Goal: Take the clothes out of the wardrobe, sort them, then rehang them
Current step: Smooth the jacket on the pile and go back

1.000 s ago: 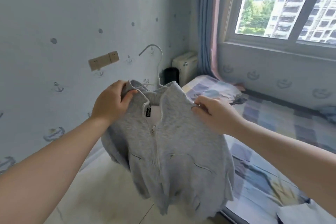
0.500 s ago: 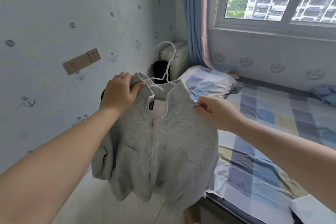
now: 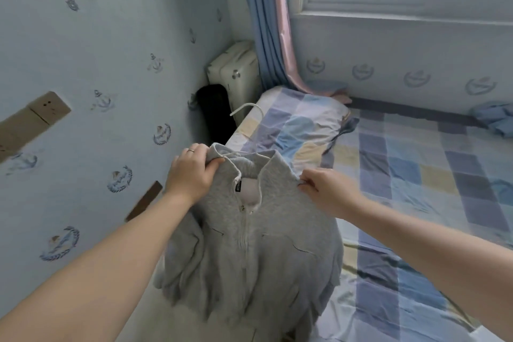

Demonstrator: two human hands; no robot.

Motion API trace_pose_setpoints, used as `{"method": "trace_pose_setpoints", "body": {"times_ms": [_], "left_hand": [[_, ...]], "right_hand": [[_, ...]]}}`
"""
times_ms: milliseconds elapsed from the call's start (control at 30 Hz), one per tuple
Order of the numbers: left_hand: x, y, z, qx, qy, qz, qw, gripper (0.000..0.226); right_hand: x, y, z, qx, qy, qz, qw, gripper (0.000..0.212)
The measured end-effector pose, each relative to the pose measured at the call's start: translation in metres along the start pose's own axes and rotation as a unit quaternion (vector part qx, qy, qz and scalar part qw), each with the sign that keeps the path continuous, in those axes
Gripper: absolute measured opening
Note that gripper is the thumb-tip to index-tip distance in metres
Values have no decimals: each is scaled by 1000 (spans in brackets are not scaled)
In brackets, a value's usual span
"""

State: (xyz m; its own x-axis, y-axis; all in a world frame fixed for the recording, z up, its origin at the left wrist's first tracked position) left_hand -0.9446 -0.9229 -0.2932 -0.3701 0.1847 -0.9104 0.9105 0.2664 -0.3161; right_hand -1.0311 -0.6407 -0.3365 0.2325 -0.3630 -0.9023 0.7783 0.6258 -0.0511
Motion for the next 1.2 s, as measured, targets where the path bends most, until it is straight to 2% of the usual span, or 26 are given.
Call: {"method": "trace_pose_setpoints", "body": {"times_ms": [167,333,567,733,867,1033,1200], "left_hand": [[64,-54,17,-15,5,55,998,30],[147,-93,42,-26,11,106,994,30],[294,-132,87,-14,59,199,978,24],[403,-134,122,13,40,278,960,25],[476,-139,142,10,34,288,957,27],[536,-156,160,-26,57,250,966,28],[568,-151,173,-28,28,277,960,65]], "right_hand": [[36,-57,-40,80,-48,-13,996,18],[95,-96,-80,170,-51,-13,984,8],[205,-137,-140,298,-65,38,952,16],[302,-152,-181,377,-115,120,911,38],[365,-166,-208,376,-122,147,907,55],[413,-195,-244,374,-92,109,916,62],[441,-208,-254,381,-55,155,910,66]]}}
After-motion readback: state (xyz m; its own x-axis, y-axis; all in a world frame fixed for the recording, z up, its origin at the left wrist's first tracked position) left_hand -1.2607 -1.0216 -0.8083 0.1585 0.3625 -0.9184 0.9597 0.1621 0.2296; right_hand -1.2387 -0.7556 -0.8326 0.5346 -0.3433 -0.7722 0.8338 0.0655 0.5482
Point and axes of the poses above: each hand's wrist, its own y-axis away from the middle knuckle, its own x-axis out of the palm, z = x × y, the point moved 5 cm from there along -y, towards the middle knuckle, and after that the axes turned 3 degrees about -y, right-handed, at the moved point
